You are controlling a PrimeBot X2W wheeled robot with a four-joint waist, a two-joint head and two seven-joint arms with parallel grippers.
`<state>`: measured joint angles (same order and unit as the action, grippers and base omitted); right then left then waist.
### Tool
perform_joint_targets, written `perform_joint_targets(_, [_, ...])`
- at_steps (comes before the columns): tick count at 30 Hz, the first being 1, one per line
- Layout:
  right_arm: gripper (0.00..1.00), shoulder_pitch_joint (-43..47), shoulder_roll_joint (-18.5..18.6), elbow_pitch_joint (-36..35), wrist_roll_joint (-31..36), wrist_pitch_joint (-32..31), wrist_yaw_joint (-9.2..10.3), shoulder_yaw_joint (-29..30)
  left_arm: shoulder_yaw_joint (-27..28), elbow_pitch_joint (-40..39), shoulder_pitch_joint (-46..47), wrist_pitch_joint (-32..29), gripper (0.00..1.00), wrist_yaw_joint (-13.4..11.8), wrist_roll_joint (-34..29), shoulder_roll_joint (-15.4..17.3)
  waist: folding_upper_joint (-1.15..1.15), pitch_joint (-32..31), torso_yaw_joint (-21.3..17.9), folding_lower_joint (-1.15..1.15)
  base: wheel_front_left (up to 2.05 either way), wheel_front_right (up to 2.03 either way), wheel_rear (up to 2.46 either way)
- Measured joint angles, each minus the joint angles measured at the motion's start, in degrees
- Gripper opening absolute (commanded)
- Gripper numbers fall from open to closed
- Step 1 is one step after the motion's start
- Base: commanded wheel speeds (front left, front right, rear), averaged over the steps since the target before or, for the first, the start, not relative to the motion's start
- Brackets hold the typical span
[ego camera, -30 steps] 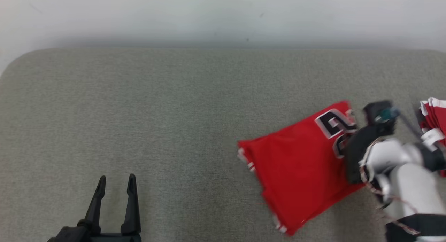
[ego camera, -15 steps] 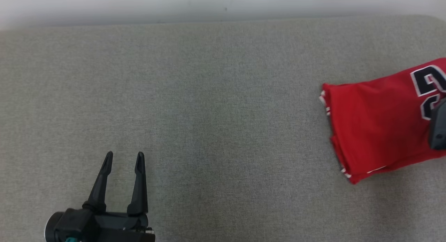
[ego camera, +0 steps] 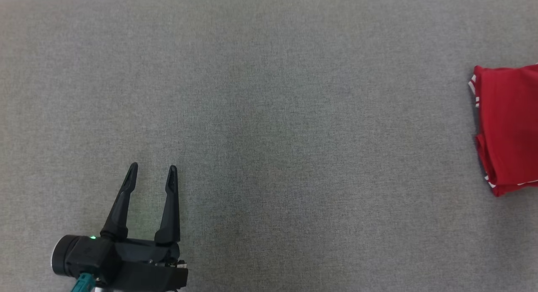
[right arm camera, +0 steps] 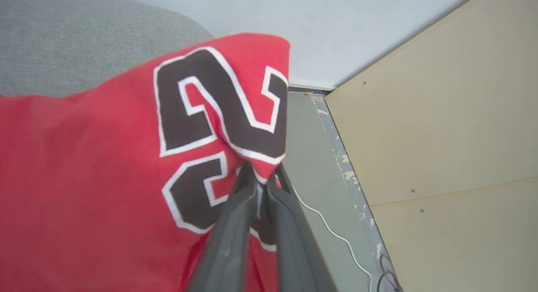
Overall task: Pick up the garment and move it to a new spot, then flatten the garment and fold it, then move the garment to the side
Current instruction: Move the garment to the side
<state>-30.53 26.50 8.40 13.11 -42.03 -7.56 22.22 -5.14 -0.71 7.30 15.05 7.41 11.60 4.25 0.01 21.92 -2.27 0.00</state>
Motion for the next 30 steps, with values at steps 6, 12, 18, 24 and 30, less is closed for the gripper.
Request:
perform_joint_targets(6, [0.00,-1.29,2.52,5.50,3.08,5.61,-0.01,2.93,-1.58,-0.20,1.25,0.00,1.00,0.01,0.00,0.74,0.00,2.24,0.35,0.00,0.00,0.00,0.00])
perform_joint_targets(12, [0.00,-1.41,3.48,7.34,7.22,9.83,-0.01,5.05,-1.80,-0.45,1.72,0.00,1.00,0.01,-0.01,1.58,0.00,3.43,0.68,0.00,0.00,0.00,0.00])
perform_joint_targets(18, [1.00,0.27,1.64,7.14,8.04,12.59,0.00,6.92,-1.64,-1.34,2.12,0.00,1.00,0.09,-1.10,2.13,0.00,3.91,-0.05,0.00,0.00,0.00,0.00])
perform_joint_targets(24, [1.00,2.53,-0.54,4.99,7.57,14.21,0.00,7.06,-1.85,-3.88,2.27,0.00,1.00,0.09,-1.22,2.22,0.00,3.27,-0.66,0.00,0.00,0.00,0.00])
perform_joint_targets(30, [1.00,2.61,0.19,8.80,2.30,21.06,0.00,3.58,-1.21,-5.27,0.64,0.00,1.00,0.09,-0.05,1.20,0.00,0.03,-0.75,0.00,0.00,0.00,0.00])
